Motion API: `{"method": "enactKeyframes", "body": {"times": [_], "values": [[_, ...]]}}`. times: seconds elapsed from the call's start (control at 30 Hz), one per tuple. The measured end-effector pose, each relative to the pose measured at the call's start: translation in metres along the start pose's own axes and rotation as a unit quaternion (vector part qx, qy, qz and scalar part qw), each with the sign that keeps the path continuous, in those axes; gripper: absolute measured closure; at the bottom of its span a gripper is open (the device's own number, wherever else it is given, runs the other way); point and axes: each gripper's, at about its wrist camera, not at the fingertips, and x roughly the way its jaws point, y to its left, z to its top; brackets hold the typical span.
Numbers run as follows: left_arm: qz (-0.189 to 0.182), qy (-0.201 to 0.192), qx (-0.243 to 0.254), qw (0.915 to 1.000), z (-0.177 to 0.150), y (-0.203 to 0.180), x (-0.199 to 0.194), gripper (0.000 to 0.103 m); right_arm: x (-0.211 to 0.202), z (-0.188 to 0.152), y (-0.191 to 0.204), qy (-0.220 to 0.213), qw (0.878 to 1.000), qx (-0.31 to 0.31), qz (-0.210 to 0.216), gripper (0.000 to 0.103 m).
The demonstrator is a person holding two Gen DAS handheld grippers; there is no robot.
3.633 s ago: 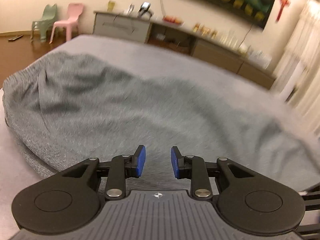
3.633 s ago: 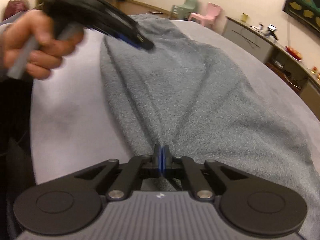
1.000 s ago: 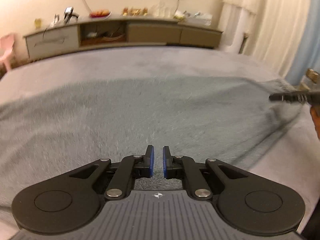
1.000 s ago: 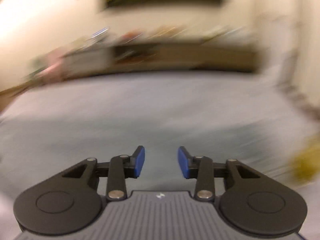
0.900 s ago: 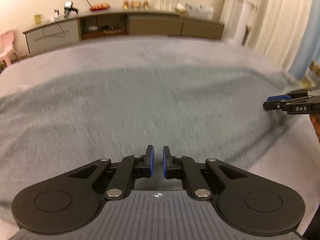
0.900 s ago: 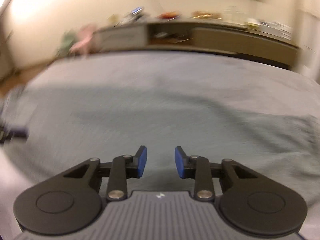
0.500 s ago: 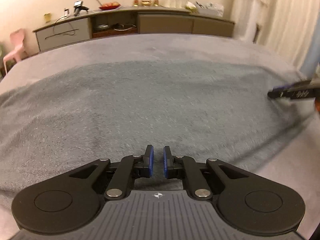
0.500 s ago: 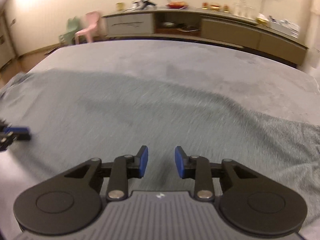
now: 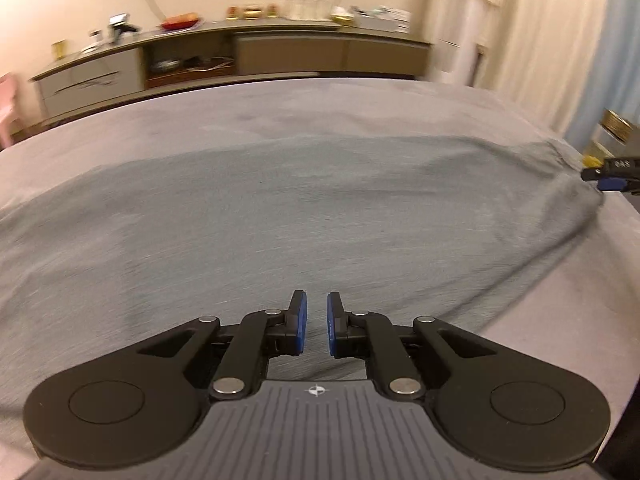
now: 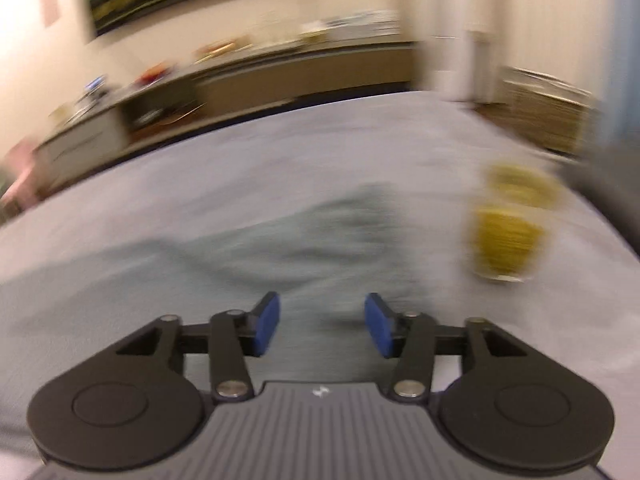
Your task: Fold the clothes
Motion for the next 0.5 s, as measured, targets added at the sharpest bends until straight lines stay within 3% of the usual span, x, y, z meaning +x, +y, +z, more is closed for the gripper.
{"method": "enactKeyframes", "body": {"times": [0.07,0.17,0.3,0.33,0.37,0.43,0.5], "values": [[-0.009,0.001,0.014,0.9999,0.004,-0.015,0.006,0.082,0.004,-0.002,-0.017,0.000,0.999,0.025,-0.019,0.035],[-0.016,0.004,0.022,0.9996,0.008,-0.030,0.013,0.082,0.014,-0.009,-0.033,0.014,0.998,0.053,-0.035,0.033],[-0.016,0.014,0.021,0.9996,0.011,-0.038,0.027,0.082,0.023,-0.018,-0.040,0.039,0.996,0.078,0.003,0.034],[-0.016,0.016,0.020,0.9995,0.011,-0.039,0.029,0.082,0.021,-0.020,-0.037,0.039,0.997,0.069,0.006,0.043],[-0.016,0.017,0.019,0.9995,0.011,-0.041,0.030,0.082,0.019,-0.021,-0.033,0.039,0.997,0.059,0.009,0.059],[-0.020,0.020,0.019,0.9994,0.013,-0.043,0.034,0.082,0.013,-0.021,-0.026,0.028,0.999,0.035,0.004,0.074],[-0.023,0.022,0.018,0.9993,0.014,-0.045,0.037,0.082,0.007,-0.021,-0.019,0.015,1.000,0.010,-0.002,0.078]]}}
